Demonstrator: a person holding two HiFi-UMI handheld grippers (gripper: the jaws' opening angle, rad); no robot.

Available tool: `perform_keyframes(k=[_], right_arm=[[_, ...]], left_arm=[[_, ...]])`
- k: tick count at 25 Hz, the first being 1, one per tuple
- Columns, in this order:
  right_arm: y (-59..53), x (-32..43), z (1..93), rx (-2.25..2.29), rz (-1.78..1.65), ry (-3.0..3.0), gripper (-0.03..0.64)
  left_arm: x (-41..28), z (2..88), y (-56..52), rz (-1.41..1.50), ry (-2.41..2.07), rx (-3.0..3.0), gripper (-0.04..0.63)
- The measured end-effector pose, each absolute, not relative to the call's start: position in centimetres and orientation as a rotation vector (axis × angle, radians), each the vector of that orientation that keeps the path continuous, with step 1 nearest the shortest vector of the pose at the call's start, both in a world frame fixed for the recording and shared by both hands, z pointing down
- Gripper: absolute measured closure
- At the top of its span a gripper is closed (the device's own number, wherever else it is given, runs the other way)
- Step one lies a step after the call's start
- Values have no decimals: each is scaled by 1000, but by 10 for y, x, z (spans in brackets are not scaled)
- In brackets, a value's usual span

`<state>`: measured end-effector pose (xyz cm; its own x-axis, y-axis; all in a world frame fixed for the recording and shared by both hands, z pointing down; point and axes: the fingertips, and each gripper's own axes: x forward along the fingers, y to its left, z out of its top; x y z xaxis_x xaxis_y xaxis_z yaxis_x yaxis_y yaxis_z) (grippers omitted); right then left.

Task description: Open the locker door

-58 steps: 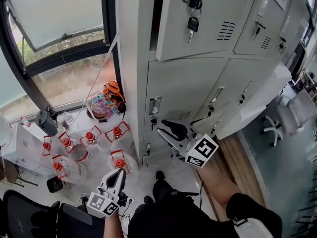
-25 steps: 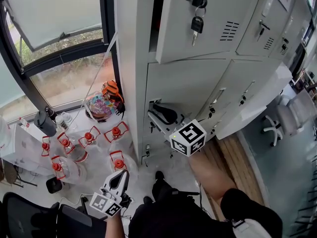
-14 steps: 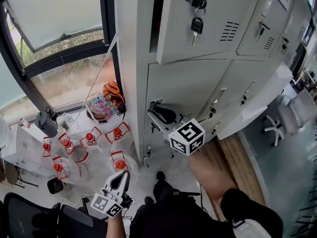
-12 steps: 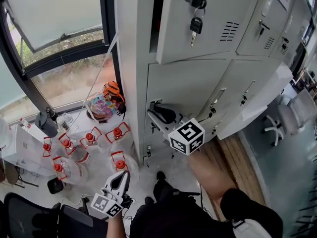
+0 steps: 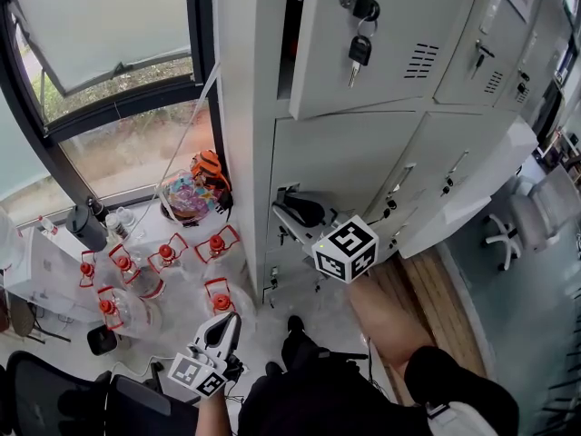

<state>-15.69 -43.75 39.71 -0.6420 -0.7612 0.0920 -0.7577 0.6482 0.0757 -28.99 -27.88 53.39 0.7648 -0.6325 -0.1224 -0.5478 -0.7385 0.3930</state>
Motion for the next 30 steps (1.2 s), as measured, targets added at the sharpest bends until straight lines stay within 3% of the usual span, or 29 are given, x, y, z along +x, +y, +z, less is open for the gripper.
perform_keyframes(k=[4, 30], right_arm=[[-436, -154, 397, 1273, -56, -2745, 572], [-392, -147, 397, 1133, -40, -2831, 571]], left_arm=[[-289, 535, -278, -355, -905, 2623, 580], [-275, 532, -257, -347, -871, 2648, 580]])
